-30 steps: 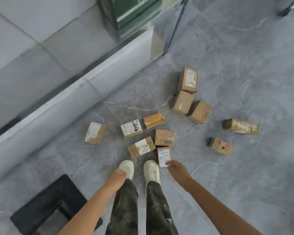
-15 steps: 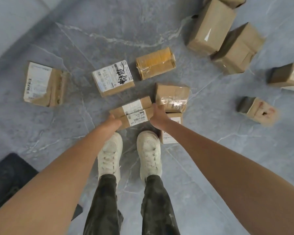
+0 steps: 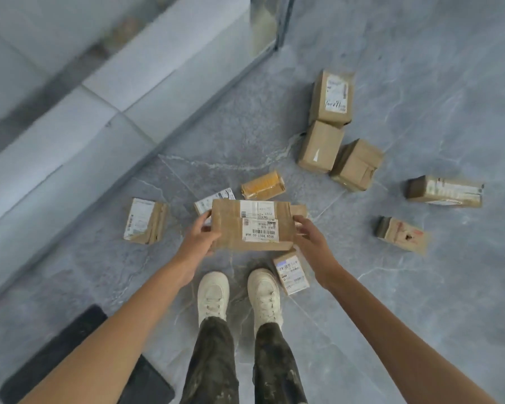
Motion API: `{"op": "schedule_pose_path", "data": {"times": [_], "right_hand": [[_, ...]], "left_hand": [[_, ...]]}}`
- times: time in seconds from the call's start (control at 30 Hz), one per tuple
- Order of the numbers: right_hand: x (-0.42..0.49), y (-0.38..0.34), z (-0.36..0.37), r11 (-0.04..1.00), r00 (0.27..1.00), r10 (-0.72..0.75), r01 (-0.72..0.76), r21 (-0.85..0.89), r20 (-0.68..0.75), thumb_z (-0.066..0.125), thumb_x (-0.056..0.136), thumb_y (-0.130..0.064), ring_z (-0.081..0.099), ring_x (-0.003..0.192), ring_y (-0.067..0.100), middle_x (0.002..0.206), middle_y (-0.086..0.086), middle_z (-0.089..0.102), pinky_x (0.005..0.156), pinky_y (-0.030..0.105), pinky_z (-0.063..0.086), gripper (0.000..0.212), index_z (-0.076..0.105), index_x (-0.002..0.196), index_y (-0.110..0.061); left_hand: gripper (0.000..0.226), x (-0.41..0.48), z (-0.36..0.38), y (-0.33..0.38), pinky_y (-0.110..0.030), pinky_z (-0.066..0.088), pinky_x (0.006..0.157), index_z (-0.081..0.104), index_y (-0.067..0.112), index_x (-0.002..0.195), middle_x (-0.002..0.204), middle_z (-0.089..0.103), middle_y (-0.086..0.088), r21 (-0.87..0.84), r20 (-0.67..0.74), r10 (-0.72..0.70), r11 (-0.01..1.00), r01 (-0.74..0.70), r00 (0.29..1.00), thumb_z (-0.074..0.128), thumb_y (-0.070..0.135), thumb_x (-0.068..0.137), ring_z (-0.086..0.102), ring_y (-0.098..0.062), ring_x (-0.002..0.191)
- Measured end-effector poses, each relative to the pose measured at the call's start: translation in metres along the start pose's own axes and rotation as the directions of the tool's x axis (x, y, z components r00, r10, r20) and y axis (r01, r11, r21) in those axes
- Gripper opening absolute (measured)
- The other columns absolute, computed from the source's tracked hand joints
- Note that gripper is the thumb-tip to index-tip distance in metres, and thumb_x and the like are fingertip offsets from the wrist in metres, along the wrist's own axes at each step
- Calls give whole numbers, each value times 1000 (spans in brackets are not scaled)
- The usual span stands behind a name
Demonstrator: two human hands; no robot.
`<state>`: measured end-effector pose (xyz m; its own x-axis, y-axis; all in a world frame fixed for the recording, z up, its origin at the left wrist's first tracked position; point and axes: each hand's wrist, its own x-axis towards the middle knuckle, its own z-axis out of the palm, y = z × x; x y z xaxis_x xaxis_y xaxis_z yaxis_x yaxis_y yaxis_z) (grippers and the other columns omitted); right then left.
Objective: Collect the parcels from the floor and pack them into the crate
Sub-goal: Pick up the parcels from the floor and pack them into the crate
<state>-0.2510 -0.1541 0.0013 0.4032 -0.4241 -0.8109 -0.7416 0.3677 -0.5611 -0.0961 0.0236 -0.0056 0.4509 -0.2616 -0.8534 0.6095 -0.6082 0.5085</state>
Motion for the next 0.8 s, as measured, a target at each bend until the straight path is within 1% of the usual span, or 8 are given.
{"op": "schedule_pose_path", "data": {"times": [0.13,0.23,0.33,0.4,0.5,0.57,0.7,0.8], "right_hand": [[-63,-98,-28,970,977,-199,208,129,-78,48,97,-16,55,106,21,113,7,54,91,35,49,36,47,126,-36],[-115,-166,-49,906,930,-331,361,220,-162,50,97,-18,58,104,17,114,2,57,94,38,50,34,49,127,-33],[-174,-220,-71,822,865,-450,498,276,-222,53,95,-18,57,113,28,124,8,57,90,37,49,38,48,132,-28],[-223,-250,-84,763,820,-515,572,302,-251,56,93,-20,57,114,30,121,6,61,92,38,49,39,50,131,-28],[-305,-285,-99,701,757,-595,653,285,-271,60,85,-32,55,118,30,123,7,61,102,51,43,44,51,129,-31],[-358,-304,-106,667,720,-637,694,271,-276,62,80,-38,53,120,30,124,6,61,103,55,41,47,53,126,-35],[-442,-323,-114,611,652,-700,758,230,-290,64,79,-34,58,114,28,119,5,63,97,55,47,46,54,124,-38],[-488,-332,-116,583,610,-737,792,183,-292,67,76,-33,62,109,26,114,4,66,95,55,48,46,57,121,-40]], "left_hand": [[29,-73,-7,103,-24,50,71,50,34,113,99,58,11,-16,-26,262,965,-263,965,62,27,88,59,-6,87],[26,-134,-10,171,-23,51,67,53,30,104,96,60,11,9,-76,430,902,-431,899,68,27,82,61,-7,85],[26,-203,-15,228,-16,52,61,55,30,97,97,64,16,34,-81,551,834,-550,830,71,38,78,64,0,83],[33,-254,-21,259,-18,54,65,57,28,95,95,66,17,43,-79,612,791,-611,787,74,46,72,65,2,84],[46,-331,-30,293,-22,55,69,58,27,90,93,68,17,56,-73,669,744,-666,740,76,58,61,66,1,85],[39,-381,-38,309,-23,56,71,58,26,91,95,68,13,65,-64,703,711,-700,708,72,53,66,66,-2,88],[38,-472,-54,326,-32,55,79,57,19,90,94,69,7,74,-51,748,663,-745,662,72,45,66,67,-9,91],[29,-526,-66,327,-22,53,74,57,17,89,94,70,14,139,-67,776,629,-765,627,74,37,76,67,-4,90]]}}
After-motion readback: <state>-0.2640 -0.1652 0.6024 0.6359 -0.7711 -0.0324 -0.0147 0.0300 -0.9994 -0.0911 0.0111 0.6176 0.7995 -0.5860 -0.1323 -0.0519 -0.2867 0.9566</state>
